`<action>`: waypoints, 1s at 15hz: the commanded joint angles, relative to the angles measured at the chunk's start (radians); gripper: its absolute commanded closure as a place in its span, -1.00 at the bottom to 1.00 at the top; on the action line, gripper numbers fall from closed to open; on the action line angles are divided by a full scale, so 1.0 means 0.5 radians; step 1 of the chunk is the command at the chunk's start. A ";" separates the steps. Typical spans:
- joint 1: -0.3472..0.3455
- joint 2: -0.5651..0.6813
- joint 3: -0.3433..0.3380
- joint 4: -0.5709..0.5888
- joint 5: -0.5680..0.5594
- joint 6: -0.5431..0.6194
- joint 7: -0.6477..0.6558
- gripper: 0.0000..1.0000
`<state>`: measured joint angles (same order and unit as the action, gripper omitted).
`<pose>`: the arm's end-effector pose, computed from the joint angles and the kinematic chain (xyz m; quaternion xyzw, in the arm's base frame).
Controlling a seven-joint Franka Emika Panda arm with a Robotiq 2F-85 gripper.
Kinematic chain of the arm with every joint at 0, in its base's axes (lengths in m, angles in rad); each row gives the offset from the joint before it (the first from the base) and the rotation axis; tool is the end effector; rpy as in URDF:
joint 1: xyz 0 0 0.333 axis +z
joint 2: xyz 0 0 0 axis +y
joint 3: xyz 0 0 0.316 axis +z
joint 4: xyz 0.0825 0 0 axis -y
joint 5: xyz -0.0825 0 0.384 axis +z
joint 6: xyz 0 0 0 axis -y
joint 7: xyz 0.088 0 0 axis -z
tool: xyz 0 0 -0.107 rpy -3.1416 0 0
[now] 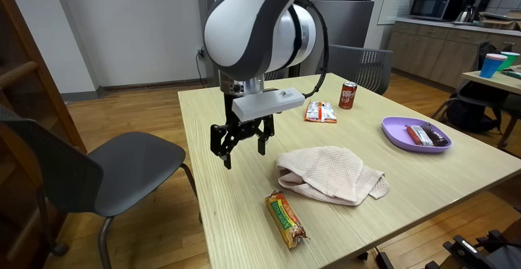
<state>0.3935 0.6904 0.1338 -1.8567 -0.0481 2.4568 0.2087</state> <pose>0.5435 0.3134 0.1411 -0.9851 -0.1642 0.0492 0.0118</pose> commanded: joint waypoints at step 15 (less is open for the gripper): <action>0.018 -0.216 -0.002 -0.406 0.018 0.138 0.145 -1.00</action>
<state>0.3942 0.6381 0.1311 -1.9814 -0.0462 2.4896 0.2293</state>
